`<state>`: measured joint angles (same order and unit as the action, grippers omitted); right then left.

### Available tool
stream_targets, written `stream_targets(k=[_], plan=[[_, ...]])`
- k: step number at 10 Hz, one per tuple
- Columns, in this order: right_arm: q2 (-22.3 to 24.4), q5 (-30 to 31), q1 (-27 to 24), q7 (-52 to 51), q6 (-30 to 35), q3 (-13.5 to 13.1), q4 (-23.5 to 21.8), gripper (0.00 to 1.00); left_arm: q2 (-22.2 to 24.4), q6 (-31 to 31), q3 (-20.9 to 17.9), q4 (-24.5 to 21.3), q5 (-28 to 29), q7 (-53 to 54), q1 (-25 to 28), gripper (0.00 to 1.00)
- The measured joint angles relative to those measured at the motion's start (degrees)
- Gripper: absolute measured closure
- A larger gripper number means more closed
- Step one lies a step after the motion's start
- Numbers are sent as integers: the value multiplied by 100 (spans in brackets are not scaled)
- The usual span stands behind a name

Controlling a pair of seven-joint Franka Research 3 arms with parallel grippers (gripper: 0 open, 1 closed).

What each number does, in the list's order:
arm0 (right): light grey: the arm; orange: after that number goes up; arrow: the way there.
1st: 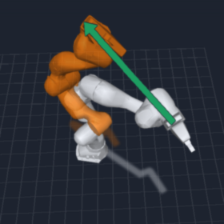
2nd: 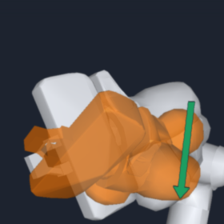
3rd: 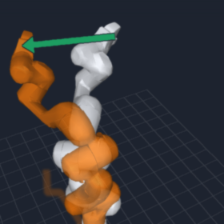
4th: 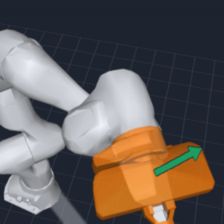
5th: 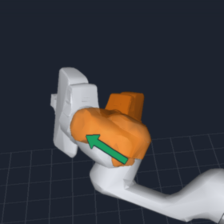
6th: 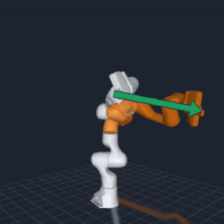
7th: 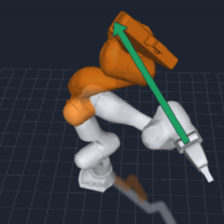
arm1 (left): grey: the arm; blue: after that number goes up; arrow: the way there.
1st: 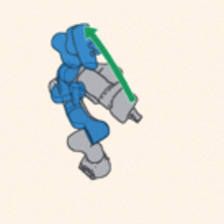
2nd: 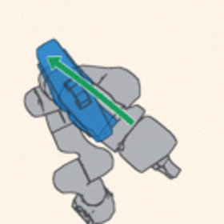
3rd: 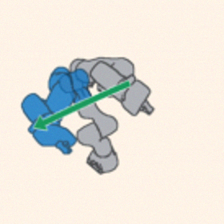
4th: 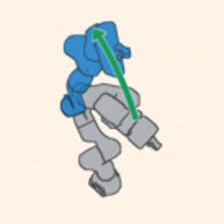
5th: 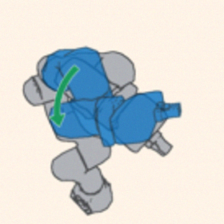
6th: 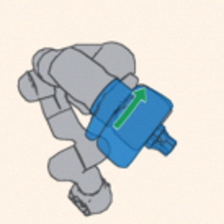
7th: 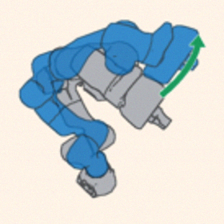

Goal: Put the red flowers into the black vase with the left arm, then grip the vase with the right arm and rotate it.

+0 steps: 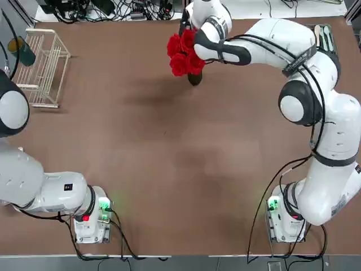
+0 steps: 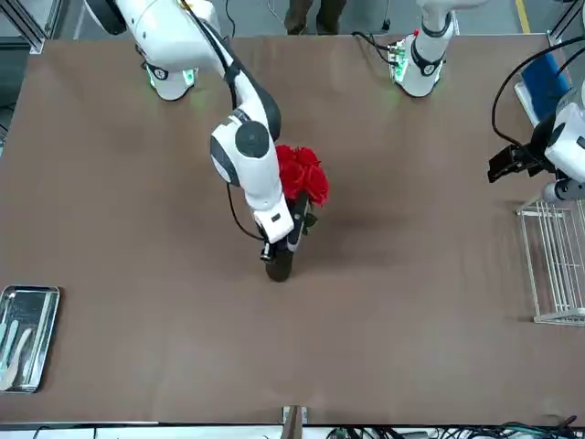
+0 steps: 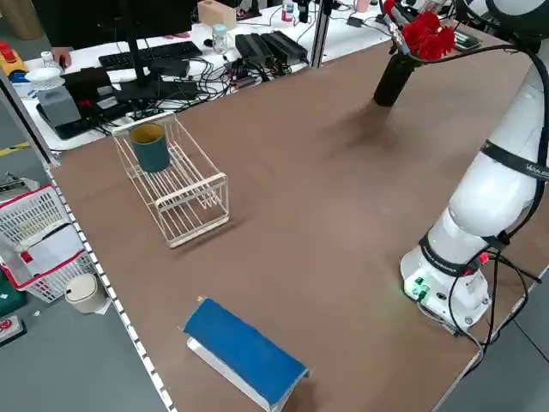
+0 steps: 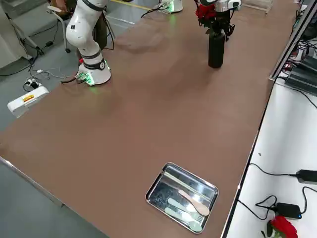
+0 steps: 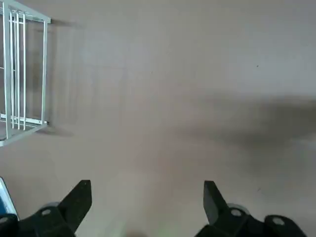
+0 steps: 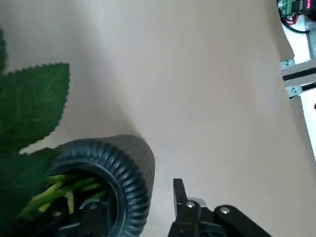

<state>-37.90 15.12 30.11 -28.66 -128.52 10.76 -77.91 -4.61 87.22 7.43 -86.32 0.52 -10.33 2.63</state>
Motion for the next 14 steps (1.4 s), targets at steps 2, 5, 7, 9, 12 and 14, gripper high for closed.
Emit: stream_targets(k=[2,5,7,9,12,14], plan=[[0,-1,-47,0,-5,-1,2,45,0,0,0,0,0,0,0,0],[0,-5,-112,1,-9,11,14,41,0,0,0,0,0,0,0,0],[0,-79,-175,9,-13,49,15,38,-9,0,0,0,0,0,1,0],[0,-291,-224,14,-15,64,20,33,-18,0,0,0,0,0,1,0],[0,-610,-294,18,-14,65,31,32,-27,0,-1,0,0,0,2,0],[1,-746,-343,18,-14,65,36,30,-43,0,-1,0,0,0,2,0]])
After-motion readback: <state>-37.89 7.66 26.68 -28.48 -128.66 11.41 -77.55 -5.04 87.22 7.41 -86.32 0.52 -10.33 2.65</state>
